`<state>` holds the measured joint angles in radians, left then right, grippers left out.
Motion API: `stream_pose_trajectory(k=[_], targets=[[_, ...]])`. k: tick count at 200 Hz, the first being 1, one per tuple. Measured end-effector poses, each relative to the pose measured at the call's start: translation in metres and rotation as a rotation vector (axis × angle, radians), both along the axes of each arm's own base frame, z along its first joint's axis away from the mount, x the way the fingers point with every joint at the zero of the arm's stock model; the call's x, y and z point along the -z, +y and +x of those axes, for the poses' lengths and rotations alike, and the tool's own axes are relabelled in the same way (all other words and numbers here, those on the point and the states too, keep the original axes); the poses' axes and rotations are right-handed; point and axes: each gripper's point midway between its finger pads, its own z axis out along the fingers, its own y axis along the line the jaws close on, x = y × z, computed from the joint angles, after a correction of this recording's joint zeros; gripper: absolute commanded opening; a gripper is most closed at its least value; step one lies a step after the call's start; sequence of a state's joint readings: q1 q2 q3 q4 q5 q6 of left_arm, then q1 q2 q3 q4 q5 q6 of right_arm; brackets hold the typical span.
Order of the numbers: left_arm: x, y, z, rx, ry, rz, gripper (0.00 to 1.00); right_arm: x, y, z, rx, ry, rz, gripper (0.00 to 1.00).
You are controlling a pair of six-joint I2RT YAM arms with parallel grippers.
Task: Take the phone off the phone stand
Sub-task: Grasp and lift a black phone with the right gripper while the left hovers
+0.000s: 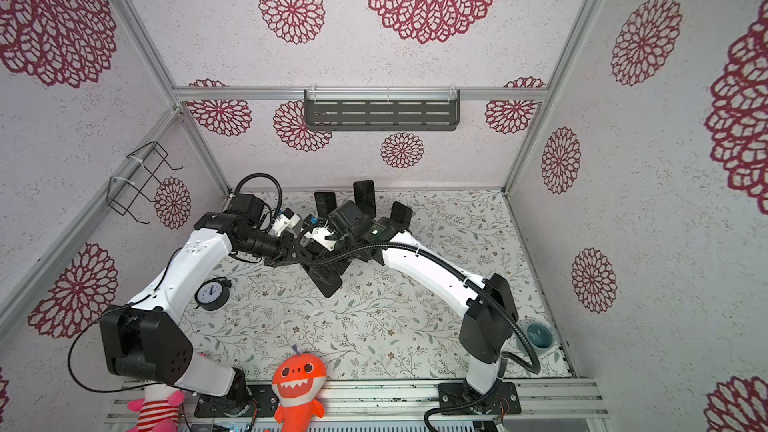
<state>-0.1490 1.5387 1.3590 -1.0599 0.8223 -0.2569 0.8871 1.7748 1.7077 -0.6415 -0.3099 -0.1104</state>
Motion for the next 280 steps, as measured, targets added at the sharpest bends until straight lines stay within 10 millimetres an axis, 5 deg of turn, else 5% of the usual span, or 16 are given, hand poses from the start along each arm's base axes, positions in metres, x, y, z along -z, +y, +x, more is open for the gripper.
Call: stream_pose_trajectory(k=[117,242,280], targets=[[-0.002,-0.005,0.014,-0.017,-0.053,-0.043,0.00,0.058,0.006,0.009,0.067,0.116,-0.049,0.98],[-0.001,-0.009,0.018,-0.015,-0.073,-0.052,0.00,0.058,-0.001,0.014,0.112,0.127,-0.008,0.59],[-0.002,-0.010,0.020,-0.025,-0.079,-0.061,0.52,0.060,-0.007,0.019,0.183,0.152,-0.011,0.40]])
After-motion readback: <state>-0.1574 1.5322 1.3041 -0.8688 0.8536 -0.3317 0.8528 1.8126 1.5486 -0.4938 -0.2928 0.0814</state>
